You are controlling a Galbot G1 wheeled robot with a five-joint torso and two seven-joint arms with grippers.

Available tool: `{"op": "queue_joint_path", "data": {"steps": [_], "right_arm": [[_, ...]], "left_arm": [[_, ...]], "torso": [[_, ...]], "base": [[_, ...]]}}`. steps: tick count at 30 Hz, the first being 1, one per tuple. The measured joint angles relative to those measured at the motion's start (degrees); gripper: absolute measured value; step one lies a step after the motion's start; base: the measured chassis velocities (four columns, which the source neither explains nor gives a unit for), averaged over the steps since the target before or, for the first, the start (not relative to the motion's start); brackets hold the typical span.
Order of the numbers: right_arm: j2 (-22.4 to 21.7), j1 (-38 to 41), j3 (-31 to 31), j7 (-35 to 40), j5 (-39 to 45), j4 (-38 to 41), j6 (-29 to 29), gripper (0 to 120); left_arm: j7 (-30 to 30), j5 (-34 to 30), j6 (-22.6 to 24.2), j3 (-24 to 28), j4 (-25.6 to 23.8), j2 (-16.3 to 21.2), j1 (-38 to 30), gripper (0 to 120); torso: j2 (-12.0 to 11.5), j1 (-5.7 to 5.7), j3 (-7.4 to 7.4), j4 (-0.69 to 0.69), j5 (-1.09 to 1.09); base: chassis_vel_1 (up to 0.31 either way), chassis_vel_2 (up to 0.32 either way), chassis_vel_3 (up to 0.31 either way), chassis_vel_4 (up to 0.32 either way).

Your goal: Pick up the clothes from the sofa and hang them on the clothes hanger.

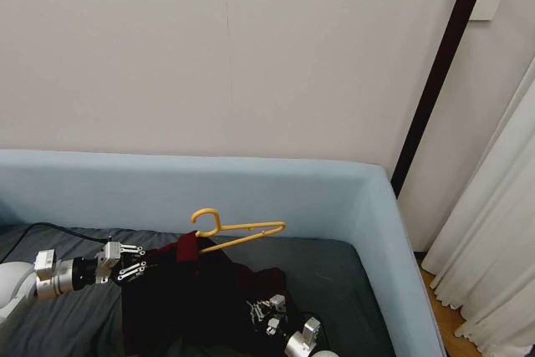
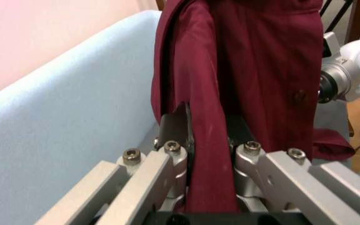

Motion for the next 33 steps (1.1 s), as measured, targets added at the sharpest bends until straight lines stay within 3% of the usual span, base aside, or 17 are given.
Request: {"op": "queue_joint_path", "data": {"steps": [10, 15, 33], "right_arm": [[-2.2, 0.9, 7.0, -2.4, 4.5, 7.7, -0.8, 0], [-5.4, 4.1, 10.6, -2.8, 5.1, 11.3, -2.4, 0], [-7.9, 8.1, 14.8, -2.2, 4.9, 16.7, -3.3, 0]], "left_arm": [[-0.4, -0.5, -0.9, 0.0, 0.0, -0.7, 0.2, 7], [-1.3, -2.0, -2.3, 0.4, -0.2, -0.9, 0.3, 7], [-1.0, -0.5, -2.4, 0.6, 0.1, -0.7, -0.4, 7]], "torso": [[0.0, 0.00, 0.00, 0.00, 0.00], [0.0, 0.00, 0.00, 0.00, 0.00], [0.0, 0.00, -0.01, 0.00, 0.00]], "base": [[0.000, 0.000, 0.000, 0.000], [0.000, 0.000, 0.000, 0.000], [0.000, 0.000, 0.000, 0.000]]}}
